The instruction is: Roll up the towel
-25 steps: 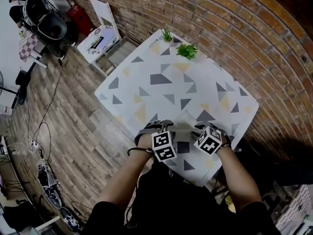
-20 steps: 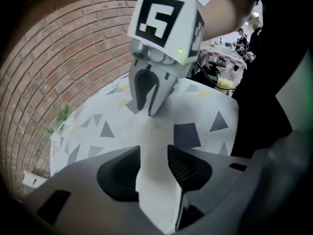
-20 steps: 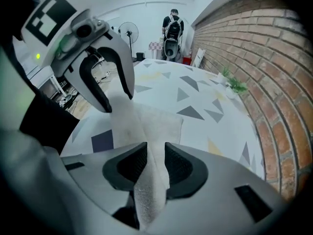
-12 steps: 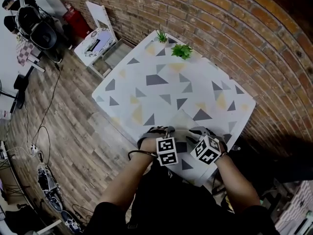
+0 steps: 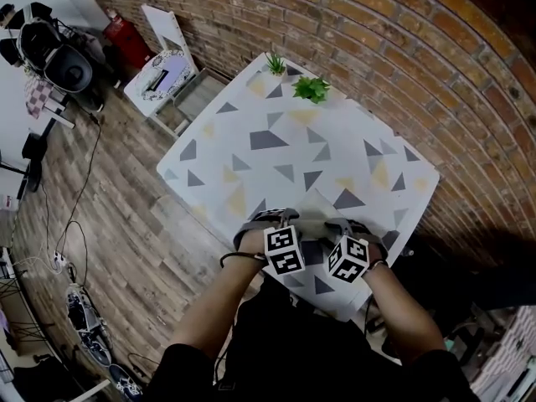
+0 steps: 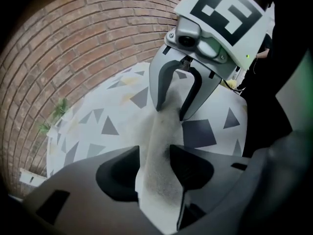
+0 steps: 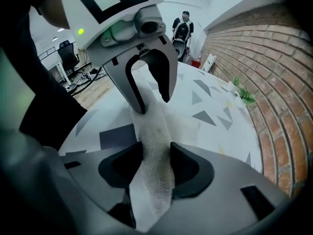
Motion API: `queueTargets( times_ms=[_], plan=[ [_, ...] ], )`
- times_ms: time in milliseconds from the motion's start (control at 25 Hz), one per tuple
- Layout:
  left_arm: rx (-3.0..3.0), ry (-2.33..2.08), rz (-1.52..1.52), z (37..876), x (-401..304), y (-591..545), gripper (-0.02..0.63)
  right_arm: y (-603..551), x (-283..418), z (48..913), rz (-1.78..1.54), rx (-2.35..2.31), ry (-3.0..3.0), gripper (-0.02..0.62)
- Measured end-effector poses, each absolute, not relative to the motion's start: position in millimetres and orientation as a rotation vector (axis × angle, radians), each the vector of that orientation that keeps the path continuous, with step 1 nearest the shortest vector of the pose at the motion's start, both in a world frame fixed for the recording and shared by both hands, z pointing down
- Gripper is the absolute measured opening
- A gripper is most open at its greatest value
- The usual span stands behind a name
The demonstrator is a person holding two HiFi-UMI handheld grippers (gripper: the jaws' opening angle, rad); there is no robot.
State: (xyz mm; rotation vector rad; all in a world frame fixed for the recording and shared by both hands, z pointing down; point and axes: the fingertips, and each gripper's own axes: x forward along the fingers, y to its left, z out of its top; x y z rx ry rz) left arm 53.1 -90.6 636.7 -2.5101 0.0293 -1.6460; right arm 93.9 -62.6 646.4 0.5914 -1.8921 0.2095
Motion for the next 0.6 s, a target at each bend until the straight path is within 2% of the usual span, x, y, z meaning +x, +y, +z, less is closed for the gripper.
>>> queueTargets(
  times_ms=[160,600],
  plan=[
    [-2.536,-0.005,-1.577,620,59,-91,0.209,-78,95,638,0.246,0.601,-1.911,0.155],
    [-2.427,-0.09,-1.598,632,59,-96,0.209,-124,106,635,0.277,0.709,-1.89,0.144]
  ],
)
